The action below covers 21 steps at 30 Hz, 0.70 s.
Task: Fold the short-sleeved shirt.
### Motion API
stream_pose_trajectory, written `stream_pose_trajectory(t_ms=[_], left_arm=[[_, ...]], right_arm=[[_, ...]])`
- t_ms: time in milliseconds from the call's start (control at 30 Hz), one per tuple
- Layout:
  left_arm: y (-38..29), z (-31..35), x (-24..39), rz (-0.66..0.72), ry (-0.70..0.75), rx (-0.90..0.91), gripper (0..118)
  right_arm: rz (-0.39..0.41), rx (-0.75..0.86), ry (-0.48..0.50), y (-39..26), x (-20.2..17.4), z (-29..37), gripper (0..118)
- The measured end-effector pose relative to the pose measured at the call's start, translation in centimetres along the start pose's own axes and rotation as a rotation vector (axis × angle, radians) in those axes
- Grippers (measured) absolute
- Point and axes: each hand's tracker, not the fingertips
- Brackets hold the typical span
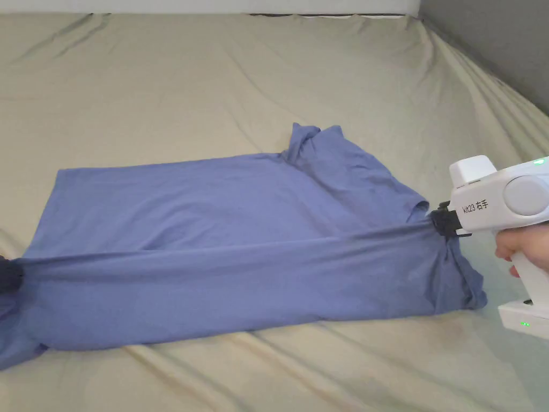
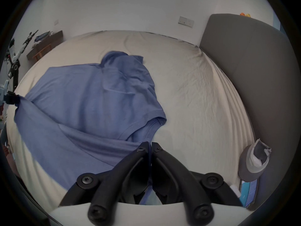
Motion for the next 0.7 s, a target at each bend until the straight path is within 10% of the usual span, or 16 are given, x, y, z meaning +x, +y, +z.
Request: stream_pose_trajectory(t_ms=[67, 167, 233, 333, 367, 400, 500, 600, 700], left_arm=[[0.0, -1.2, -0.2, 0.003, 0.005, -0.02, 16], [-0.5, -1.4, -1.6, 0.064, 0.179, 0.001, 80], [-1.4, 0.9, -2.3, 0.108, 0.259, 0.135, 85], [-4.1, 5.8, -3.2, 0.183, 0.176, 0.324, 77], [-5.5, 7.3, -2.9, 0.159, 0.165, 0.333, 57], [-7.1, 9.0, -2.2, 0.141, 0.166, 0.355, 14], [-10.9, 10.6, -0.5, 0.082, 0.178, 0.337, 0], [-13.7, 10.8, 1.4, 0.011, 0.094, 0.273, 0], [-14.4, 9.9, 2.1, 0.008, 0.081, 0.256, 0]], right_arm=[[-0.065, -0.019, -0.028, -0.6, 0.2, -1.3, 5], [-0.184, 0.022, -0.102, -1.5, 1.9, -0.7, 73], [-0.326, 0.104, -0.164, -2.6, 3.8, 1.3, 88], [-0.379, 0.194, -0.188, -4.8, 5.3, 5.5, 82], [-0.339, 0.226, -0.133, -6.0, 5.2, 7.1, 69], [-0.303, 0.248, -0.072, -7.2, 4.9, 8.5, 33], [-0.21, 0.282, 0.016, -10.9, 2.8, 11.8, 0], [-0.09, 0.309, -0.046, -13.3, -0.5, 14.4, 0], [-0.143, 0.316, 0.018, -14.9, -2.2, 15.2, 0]])
